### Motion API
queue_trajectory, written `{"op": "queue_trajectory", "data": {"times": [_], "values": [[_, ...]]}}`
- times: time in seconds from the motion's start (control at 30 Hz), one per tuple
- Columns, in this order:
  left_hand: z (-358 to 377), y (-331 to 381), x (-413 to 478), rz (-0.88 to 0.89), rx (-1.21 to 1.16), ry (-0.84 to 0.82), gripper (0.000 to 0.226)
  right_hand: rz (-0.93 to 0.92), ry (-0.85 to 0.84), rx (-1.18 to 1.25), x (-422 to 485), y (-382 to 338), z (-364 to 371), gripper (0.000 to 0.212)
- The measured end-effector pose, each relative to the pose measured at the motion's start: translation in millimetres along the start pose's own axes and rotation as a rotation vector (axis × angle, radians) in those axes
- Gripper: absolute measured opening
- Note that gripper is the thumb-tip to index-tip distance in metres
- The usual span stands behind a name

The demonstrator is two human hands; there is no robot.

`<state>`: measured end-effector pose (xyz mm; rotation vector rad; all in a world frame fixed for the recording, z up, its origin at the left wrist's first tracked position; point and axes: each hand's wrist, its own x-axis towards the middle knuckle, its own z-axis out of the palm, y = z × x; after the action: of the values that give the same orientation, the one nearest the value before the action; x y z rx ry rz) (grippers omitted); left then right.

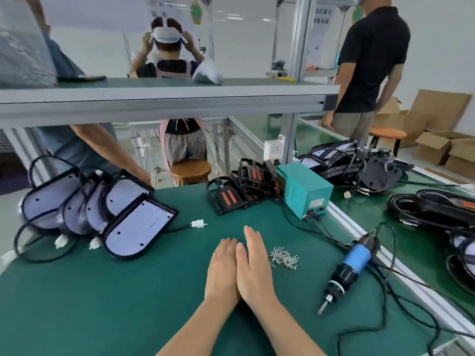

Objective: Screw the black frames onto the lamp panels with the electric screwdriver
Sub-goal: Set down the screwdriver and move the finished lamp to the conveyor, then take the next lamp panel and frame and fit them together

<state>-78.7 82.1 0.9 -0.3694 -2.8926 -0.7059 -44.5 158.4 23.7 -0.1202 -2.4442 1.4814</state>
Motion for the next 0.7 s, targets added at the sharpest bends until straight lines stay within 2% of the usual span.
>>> {"op": "queue_trajectory", "data": {"times": [0.1,0.2,0.37,0.43,0.53,0.63,0.7], "values": [[1.0,-4.3,0.7,-0.058,-0.091,0.031,0.042,0.103,0.023,0.057,-0.1,1.1,5.5,0.047],[-6.3,-5.2,-3.1,-0.112,-0.263,0.076,0.041,0.114,0.039,0.033,0.7,4.4,3.9,0.044],[-41.0,-37.3,3.1,-0.185,-0.352,0.231,0.033,0.115,0.05,0.027,2.7,8.3,3.7,0.039],[-59.4,-57.7,10.4,-0.201,-0.298,0.332,0.028,0.11,0.034,0.007,2.5,7.7,6.4,0.038],[-86.4,-87.3,28.2,-0.245,-0.071,0.519,0.024,0.108,0.028,0.013,2.9,7.0,9.2,0.038],[-109.6,-118.8,48.3,-0.419,0.134,0.514,0.033,0.118,0.029,0.038,2.7,7.6,8.9,0.038],[-122.5,-140.1,57.0,-0.553,0.19,0.494,0.036,0.113,0.032,0.034,1.8,9.7,8.9,0.039]]}}
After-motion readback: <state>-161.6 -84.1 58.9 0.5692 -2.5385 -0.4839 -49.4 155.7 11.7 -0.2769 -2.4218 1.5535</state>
